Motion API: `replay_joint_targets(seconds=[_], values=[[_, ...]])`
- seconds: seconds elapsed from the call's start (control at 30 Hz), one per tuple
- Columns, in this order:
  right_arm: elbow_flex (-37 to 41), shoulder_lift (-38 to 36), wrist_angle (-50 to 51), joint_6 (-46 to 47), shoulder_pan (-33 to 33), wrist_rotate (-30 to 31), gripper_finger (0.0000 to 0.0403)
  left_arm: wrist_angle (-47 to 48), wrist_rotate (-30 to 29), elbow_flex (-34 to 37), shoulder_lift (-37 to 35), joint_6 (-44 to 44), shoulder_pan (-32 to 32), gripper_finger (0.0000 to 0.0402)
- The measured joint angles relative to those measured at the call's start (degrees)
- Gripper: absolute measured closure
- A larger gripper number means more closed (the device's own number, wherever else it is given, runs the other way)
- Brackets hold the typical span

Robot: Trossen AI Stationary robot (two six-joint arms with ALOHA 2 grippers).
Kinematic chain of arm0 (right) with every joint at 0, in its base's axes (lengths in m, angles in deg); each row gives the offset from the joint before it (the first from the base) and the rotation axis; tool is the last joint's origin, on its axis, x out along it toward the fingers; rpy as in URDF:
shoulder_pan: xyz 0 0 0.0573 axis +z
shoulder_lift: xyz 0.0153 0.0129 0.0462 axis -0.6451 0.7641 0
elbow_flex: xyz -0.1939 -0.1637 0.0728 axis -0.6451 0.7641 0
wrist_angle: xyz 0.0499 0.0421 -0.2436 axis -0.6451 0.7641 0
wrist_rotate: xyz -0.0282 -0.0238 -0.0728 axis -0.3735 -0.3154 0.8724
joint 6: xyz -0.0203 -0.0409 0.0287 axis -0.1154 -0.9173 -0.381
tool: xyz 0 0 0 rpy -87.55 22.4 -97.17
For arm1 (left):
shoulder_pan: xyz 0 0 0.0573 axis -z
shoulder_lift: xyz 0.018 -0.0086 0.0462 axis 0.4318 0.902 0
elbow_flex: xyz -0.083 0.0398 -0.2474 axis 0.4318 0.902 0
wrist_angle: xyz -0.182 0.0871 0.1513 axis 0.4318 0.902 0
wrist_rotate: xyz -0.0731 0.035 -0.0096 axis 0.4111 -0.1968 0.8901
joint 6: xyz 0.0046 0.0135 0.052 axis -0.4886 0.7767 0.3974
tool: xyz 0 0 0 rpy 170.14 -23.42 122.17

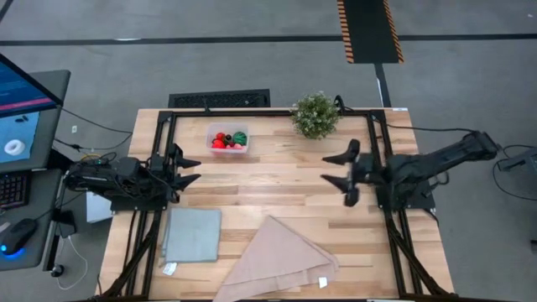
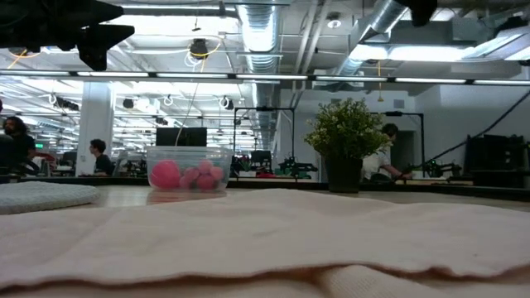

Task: Pick and placing Produce into tupperware
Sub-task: Return to Home Position

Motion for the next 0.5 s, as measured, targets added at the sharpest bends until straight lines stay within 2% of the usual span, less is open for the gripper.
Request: replay_joint_targets(seconds=[0.1, 0.17, 0.23, 0.33, 0.5], values=[[0.0, -5.08, 8.74, 4.71, -0.87, 1.19, 0.0132, -0.02, -0.18, 0.0, -0.01, 0.52, 0.0, 0.0218], [0.06, -7.37, 14.89, 12.13, -1.37, 1.35, 0.0132, -0.04, -2.16, 0.0, -0.01, 2.15, 0.0, 0.0218], [1.29, -8.47, 16.63, 15.28, -0.96, 1.44, 0.0132, 0.23, -5.63, 0.0, -0.01, 6.11, 0.0, 0.0218], [4.65, -8.66, 14.52, 13.71, 0.64, 1.02, 0.0132, 1.59, -7.49, 0.0, 0.01, 2.78, -0.02, 0.0218], [14.0, -10.44, -0.39, 7.72, 2.91, 0.59, 0.0132, 1.39, -6.97, 0.0, 0.03, 3.1, 0.0, 0.0218]])
